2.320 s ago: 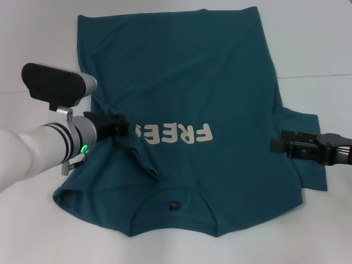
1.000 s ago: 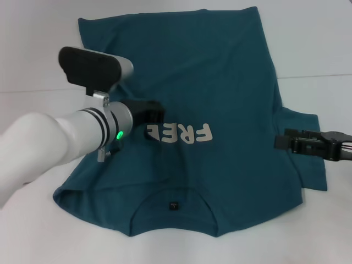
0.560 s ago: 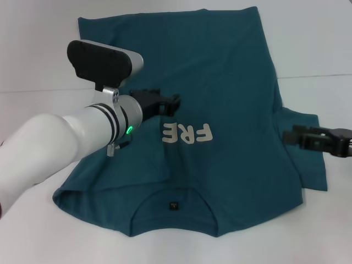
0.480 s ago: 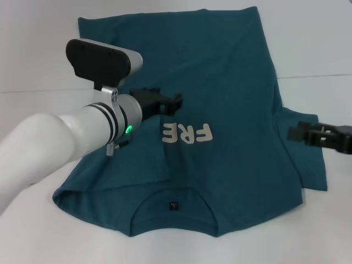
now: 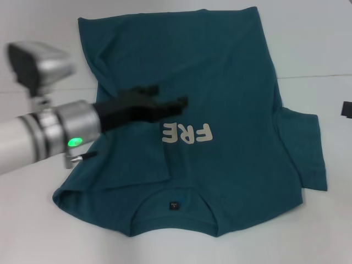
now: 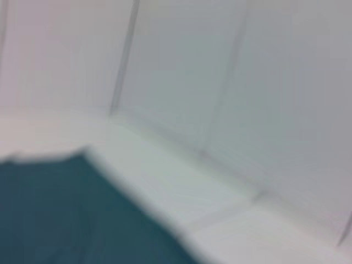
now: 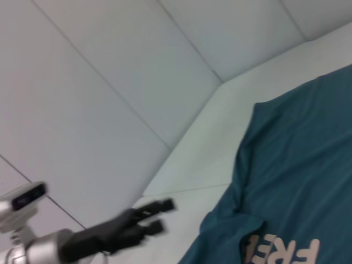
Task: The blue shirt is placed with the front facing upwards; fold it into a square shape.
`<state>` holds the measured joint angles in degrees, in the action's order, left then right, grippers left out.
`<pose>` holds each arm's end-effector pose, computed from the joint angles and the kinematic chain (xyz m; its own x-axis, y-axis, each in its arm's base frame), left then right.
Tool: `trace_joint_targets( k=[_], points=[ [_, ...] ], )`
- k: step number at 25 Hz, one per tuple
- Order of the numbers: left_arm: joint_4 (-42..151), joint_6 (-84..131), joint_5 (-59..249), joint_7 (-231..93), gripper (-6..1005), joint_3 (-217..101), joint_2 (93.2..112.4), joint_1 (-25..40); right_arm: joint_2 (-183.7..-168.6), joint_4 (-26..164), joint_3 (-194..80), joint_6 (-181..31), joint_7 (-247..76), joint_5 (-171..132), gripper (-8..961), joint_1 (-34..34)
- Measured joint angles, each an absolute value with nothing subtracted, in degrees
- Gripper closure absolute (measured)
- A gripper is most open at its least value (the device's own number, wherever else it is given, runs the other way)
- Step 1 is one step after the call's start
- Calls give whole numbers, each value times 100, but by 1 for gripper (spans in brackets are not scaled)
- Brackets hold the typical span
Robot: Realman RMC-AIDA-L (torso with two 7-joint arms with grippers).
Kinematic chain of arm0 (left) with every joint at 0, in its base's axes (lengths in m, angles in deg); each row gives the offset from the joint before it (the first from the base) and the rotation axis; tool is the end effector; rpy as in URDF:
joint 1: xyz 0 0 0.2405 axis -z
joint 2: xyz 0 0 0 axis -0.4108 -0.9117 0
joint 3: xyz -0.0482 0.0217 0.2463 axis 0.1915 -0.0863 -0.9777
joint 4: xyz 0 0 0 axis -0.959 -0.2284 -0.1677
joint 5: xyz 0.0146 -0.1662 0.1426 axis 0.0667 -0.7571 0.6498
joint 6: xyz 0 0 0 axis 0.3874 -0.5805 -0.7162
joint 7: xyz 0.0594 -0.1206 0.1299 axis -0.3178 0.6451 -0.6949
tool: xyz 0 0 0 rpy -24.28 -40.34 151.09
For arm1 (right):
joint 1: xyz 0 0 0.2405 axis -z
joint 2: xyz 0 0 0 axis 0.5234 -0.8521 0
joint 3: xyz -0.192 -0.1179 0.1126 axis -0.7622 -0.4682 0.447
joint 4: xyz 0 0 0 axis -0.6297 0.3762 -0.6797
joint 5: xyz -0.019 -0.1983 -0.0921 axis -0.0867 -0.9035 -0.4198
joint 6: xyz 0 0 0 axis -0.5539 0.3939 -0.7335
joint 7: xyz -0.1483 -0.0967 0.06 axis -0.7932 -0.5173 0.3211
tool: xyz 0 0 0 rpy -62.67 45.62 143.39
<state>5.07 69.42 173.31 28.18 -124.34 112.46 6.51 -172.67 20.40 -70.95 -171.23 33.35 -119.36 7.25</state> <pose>-0.1471 0.4270 -0.0700 0.6829 0.3430 0.6450 0.6187 -0.7410 -0.2610 0.2874 0.3346 0.1258 0.3463 -0.6616 -0.6651 -0.8653 -0.4991 0.0460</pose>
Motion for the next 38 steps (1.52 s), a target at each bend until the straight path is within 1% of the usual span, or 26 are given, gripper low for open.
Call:
trace_joint_targets(
  k=[2, 7, 11, 17, 22, 31, 38],
  points=[
    [912, 7818, 16764, 1978, 121, -11749, 11219, 628, -17270, 1875, -7091, -17181, 3519, -11952, 37, 763],
    [1573, 9199, 16620, 639, 122, -10708, 11185, 467, -17243, 1425, -7100, -17328, 4285, -12341, 37, 841],
    [1738, 9436, 16852, 270, 123, -10574, 11209, 248, -17167, 901, -7125, -17487, 5384, -12892, 37, 744],
    [2039, 9404, 17035, 140, 123, -10542, 11207, 219, -17107, 442, -7149, -17508, 6471, -14221, 36, 259],
    [2175, 9384, 17038, 147, 123, -10494, 11190, 286, -17134, 626, -7214, -17016, 6691, -15203, 35, 21],
    [2262, 9202, 17042, 112, 124, -10509, 11193, 287, -17179, 1402, -7309, -16140, 6698, -15465, 30, -9],
    [2380, 9121, 17045, 28, 124, -10510, 11187, 299, -17233, 2297, -7506, -15306, 6573, -15445, 36, -175]
  ],
)
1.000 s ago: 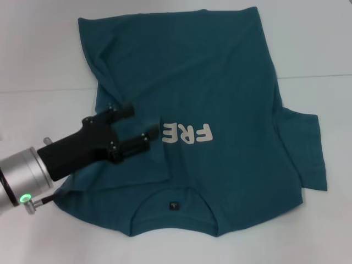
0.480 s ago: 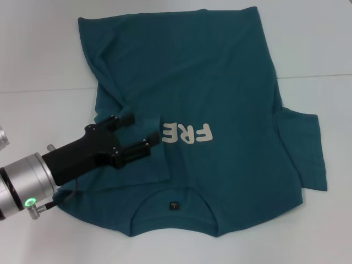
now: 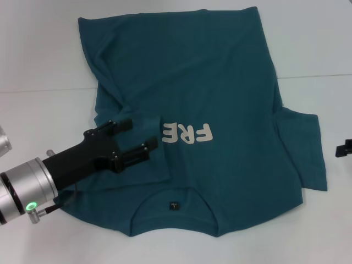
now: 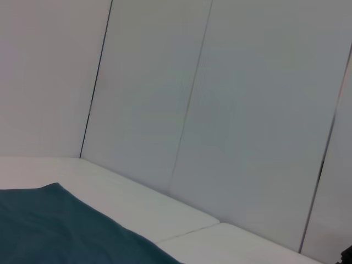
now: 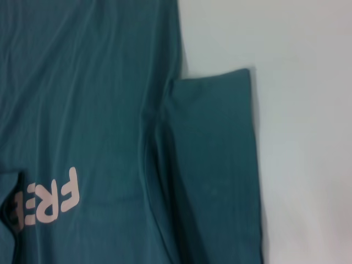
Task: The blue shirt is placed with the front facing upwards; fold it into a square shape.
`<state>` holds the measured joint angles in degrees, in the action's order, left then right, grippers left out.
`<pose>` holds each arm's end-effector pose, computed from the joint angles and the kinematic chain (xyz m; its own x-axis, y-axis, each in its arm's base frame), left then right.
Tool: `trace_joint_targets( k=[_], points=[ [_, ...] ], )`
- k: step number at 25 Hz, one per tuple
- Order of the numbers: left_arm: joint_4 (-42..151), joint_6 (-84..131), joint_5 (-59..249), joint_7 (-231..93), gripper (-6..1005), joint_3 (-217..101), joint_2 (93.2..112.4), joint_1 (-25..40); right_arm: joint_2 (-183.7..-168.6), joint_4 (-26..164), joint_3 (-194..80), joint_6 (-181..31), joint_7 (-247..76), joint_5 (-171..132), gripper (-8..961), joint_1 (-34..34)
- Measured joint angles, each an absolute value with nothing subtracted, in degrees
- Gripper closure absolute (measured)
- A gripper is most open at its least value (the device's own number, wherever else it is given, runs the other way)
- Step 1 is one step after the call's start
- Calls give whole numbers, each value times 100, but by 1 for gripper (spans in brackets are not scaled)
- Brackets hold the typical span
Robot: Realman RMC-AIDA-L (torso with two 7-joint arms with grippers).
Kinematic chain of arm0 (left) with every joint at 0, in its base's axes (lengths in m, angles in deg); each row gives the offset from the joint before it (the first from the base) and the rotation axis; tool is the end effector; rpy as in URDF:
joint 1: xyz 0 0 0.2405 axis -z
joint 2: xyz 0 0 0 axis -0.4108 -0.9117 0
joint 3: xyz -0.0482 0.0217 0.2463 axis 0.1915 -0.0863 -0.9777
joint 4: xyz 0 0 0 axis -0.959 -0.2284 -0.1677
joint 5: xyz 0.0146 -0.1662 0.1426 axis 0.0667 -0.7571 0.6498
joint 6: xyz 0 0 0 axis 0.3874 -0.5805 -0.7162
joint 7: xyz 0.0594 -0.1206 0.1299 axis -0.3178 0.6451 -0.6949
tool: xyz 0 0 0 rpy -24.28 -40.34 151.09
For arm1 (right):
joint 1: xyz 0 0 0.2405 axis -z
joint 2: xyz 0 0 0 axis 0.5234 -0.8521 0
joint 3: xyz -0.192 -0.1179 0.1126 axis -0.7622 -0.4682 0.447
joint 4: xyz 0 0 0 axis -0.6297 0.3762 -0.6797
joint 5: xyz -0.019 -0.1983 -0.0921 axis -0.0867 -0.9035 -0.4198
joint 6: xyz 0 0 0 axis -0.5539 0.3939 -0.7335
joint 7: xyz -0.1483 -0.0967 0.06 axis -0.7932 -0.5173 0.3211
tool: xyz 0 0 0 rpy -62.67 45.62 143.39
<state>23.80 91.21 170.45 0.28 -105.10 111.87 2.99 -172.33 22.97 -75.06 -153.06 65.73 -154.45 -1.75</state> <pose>-0.2188 0.3706 -0.0656 0.6444 0.2450 0.7244 0.5614 -0.7948 -0.2306 0.3553 0.3738 0.0925 -0.0899 -0.8801 -0.4662 -0.9700 0.1836 -0.1596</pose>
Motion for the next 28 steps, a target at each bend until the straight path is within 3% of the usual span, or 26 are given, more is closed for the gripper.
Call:
trace_joint_targets(
  k=[8, 28],
  points=[
    [2380, 9096, 17045, -49, 124, -10531, 11189, 296, -17384, 2548, -7584, -14903, 6563, -15440, 41, -332],
    [2459, 9051, 17148, -58, 123, -10534, 11189, 330, -17419, 3302, -7696, -14098, 6403, -15370, 50, -404]
  ],
)
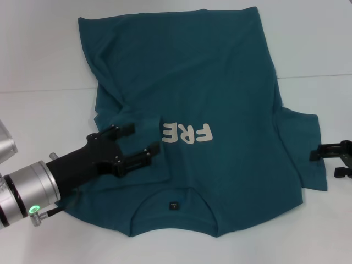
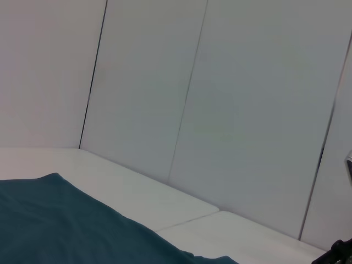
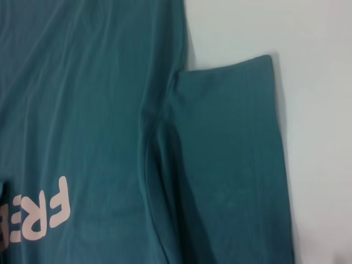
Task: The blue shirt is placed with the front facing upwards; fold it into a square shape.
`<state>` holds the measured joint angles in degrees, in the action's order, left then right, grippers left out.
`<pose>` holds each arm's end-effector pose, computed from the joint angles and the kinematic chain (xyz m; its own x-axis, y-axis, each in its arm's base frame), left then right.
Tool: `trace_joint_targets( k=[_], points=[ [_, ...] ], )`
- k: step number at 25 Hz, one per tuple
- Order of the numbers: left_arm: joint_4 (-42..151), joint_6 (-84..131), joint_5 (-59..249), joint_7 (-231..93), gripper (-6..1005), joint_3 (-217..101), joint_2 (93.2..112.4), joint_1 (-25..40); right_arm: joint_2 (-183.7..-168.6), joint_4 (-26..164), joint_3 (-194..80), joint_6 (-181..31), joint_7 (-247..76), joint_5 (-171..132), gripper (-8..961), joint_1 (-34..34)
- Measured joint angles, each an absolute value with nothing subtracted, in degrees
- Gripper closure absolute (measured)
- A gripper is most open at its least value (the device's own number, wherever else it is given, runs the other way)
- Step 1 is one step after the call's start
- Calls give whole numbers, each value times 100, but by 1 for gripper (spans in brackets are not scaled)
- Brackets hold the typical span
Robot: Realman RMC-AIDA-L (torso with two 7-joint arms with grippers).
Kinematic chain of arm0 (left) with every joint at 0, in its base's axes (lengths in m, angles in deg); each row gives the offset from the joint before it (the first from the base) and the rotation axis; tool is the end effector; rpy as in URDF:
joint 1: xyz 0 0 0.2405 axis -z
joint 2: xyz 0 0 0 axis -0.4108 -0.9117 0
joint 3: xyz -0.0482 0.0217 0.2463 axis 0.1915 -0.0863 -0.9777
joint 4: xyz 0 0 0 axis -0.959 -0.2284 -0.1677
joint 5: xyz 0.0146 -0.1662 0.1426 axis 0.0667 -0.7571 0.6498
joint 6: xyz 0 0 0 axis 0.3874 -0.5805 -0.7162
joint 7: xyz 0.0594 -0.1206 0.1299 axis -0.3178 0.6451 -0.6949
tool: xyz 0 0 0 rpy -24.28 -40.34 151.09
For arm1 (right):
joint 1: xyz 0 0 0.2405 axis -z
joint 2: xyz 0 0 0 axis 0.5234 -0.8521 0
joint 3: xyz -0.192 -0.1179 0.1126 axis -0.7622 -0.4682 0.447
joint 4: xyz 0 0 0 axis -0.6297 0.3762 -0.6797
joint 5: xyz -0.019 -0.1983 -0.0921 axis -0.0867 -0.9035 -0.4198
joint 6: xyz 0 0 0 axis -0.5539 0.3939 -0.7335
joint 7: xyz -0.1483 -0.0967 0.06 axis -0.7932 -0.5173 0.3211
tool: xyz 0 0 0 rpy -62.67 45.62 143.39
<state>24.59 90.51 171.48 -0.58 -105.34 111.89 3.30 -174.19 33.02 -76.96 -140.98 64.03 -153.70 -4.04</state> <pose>-0.2210 0.3693 -0.0718 0.6632 0.2504 0.7053 0.5530 -0.7990 -0.2363 0.3613 0.3918 0.0458 -0.0977 -0.8702 -0.4829 -0.9686 0.1947 -0.1548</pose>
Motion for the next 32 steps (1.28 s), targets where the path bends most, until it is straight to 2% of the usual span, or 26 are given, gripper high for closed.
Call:
trace_joint_targets(
  k=[8, 32],
  points=[
    [2459, 9045, 17179, -57, 123, -10536, 11189, 326, -17470, 3308, -7696, -14018, 6399, -15317, 53, -404],
    [2458, 9036, 17179, -57, 124, -10536, 11189, 331, -17499, 3484, -7704, -13787, 6373, -15302, 63, -403]
  ],
)
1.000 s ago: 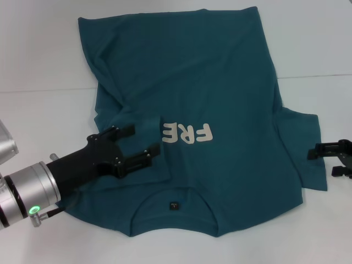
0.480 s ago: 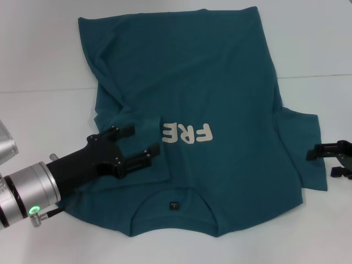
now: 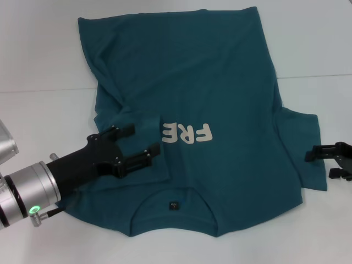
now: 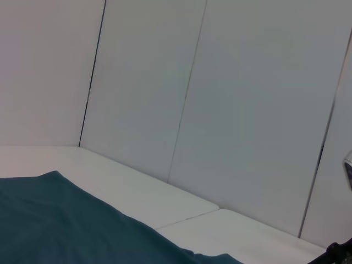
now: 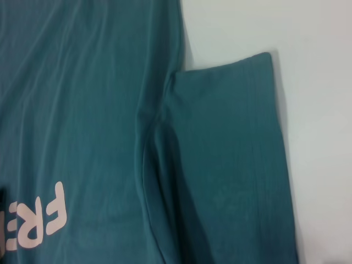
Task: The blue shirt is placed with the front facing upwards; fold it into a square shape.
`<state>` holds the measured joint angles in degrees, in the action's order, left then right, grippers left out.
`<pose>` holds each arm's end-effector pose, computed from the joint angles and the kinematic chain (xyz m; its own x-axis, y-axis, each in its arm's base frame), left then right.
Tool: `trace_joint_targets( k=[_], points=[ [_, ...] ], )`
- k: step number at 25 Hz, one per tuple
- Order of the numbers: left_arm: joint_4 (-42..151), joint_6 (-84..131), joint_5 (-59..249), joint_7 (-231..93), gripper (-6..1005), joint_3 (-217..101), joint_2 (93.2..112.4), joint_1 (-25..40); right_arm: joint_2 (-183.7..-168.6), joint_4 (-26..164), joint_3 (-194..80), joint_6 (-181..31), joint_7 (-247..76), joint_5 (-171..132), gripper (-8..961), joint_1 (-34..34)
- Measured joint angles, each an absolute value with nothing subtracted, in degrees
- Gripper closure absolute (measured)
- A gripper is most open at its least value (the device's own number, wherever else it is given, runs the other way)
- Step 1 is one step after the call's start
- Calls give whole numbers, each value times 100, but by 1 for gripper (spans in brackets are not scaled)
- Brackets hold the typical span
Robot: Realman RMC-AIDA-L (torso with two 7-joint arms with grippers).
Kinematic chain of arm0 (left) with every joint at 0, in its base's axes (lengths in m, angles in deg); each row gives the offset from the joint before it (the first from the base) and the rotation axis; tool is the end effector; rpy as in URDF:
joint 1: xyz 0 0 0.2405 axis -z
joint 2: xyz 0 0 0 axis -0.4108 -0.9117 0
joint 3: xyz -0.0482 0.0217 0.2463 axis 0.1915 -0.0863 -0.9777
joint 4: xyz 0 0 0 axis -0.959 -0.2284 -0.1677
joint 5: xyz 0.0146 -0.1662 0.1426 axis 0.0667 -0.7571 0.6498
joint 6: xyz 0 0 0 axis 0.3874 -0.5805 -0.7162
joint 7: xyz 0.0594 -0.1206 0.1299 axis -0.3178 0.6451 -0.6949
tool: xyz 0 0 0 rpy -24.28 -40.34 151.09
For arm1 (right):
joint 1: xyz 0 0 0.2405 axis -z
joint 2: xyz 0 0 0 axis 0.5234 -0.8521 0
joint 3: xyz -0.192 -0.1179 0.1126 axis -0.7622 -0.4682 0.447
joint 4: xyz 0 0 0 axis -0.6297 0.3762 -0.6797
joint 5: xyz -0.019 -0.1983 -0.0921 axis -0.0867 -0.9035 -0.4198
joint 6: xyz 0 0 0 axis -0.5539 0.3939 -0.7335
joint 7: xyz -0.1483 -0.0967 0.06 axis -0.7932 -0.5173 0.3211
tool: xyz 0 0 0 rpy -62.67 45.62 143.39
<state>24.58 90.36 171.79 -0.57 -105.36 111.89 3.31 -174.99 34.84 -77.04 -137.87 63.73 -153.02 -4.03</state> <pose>-0.2217 0.3691 -0.0725 0.6670 0.2523 0.7010 0.5520 -0.7993 -0.2375 0.3642 0.3935 0.0349 -0.1103 -0.8594 -0.4993 -0.9671 0.2086 -0.1454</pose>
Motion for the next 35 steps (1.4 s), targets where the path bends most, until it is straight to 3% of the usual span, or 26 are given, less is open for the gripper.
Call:
trace_joint_targets(
  k=[25, 31, 35],
  points=[
    [2511, 9037, 17176, -114, 124, -10545, 11189, 359, -17564, 3783, -7718, -13582, 6352, -15172, 74, -534],
    [2511, 9037, 17176, -123, 124, -10544, 11189, 365, -17567, 3759, -7820, -13581, 6186, -15172, 278, -521],
    [2516, 9029, 17176, -127, 123, -10544, 11189, 394, -17573, 3733, -7827, -13546, 6121, -15168, 483, -493]
  ],
)
